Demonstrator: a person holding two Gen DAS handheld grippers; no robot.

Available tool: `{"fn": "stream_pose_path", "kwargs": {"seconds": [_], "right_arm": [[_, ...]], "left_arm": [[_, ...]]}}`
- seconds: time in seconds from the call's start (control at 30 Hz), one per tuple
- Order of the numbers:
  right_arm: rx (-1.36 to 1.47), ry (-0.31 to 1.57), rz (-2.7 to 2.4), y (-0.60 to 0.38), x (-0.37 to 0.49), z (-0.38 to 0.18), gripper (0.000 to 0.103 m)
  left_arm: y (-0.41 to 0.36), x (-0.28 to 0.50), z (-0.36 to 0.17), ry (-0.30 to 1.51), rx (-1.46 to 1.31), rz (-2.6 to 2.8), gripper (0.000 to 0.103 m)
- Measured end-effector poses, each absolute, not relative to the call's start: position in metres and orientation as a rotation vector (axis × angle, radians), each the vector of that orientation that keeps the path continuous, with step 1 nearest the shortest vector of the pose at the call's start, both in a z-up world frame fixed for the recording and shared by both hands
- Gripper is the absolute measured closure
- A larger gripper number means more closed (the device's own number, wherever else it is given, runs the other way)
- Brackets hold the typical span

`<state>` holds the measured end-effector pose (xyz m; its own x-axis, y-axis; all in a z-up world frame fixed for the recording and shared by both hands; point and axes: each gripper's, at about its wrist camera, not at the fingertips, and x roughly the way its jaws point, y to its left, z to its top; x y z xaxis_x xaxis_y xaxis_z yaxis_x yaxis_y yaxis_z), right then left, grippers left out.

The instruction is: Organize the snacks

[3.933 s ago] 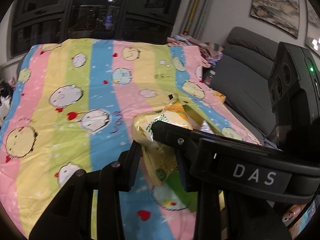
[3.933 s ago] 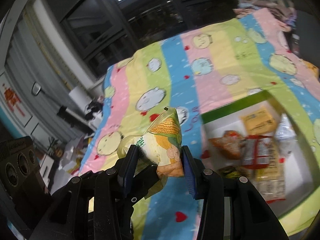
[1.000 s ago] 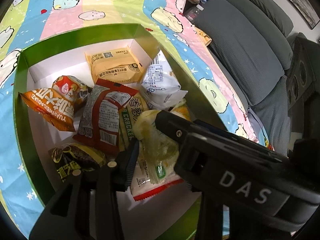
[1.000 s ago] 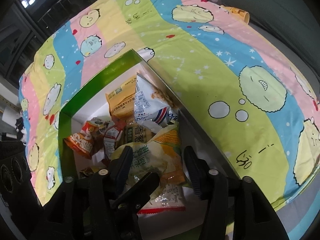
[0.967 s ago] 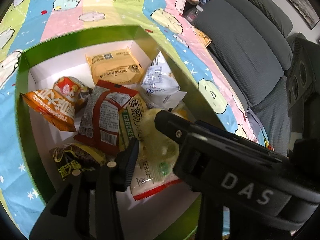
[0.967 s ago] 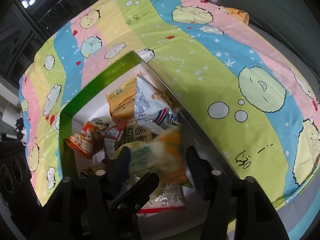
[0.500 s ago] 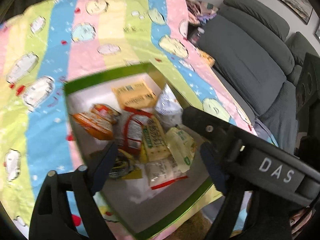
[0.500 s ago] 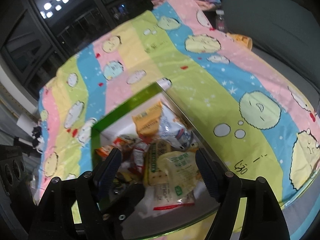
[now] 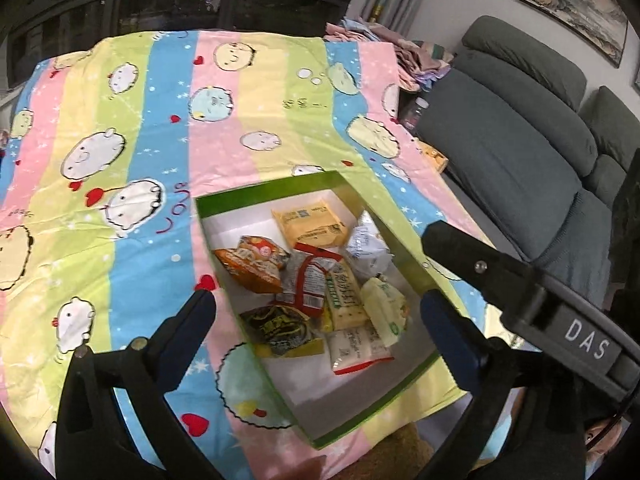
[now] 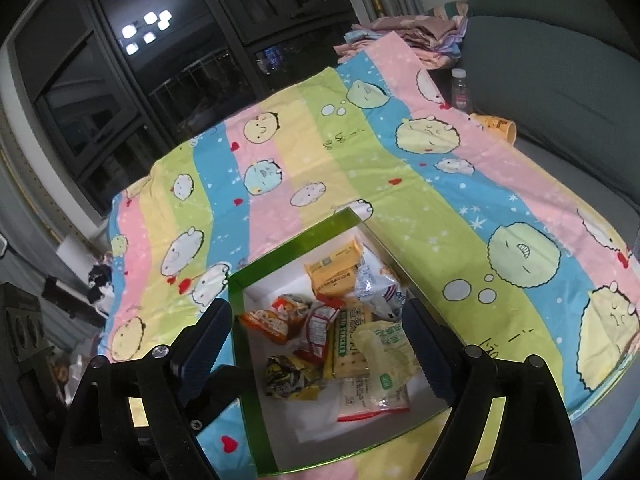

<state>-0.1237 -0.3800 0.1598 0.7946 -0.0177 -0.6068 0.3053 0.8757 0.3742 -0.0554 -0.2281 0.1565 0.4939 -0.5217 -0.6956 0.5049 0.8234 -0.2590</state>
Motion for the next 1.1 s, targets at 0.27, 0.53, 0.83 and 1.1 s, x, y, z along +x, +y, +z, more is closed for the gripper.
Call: {"fn": "stream_pose_path", "kwargs": {"seconds": [0.27, 0.53, 0.83, 1.1], "right_arm": [[0.479, 0.683, -0.211, -0.38, -0.116, 0.151, 0.016], [0.475, 0.692, -0.21, -0.379, -0.115, 0.151, 0.016], [0.475, 0.692, -0.21, -0.379, -0.114, 0.15, 0.016], [0.471, 0.697, -0.212, -0.379, -0.114, 0.15, 0.016]], "left_arm": [[-0.222, -0.053, 0.152, 0.863, -0.015, -0.584, 0.001], [-0.22, -0.049, 0.148, 0.888, -0.02, -0.578, 0.0], [-0.217, -0.048, 0.147, 0.892, -0.027, -0.565, 0.001], [-0.218, -0.048, 0.146, 0.894, -0.019, -0.561, 0.0]]}}
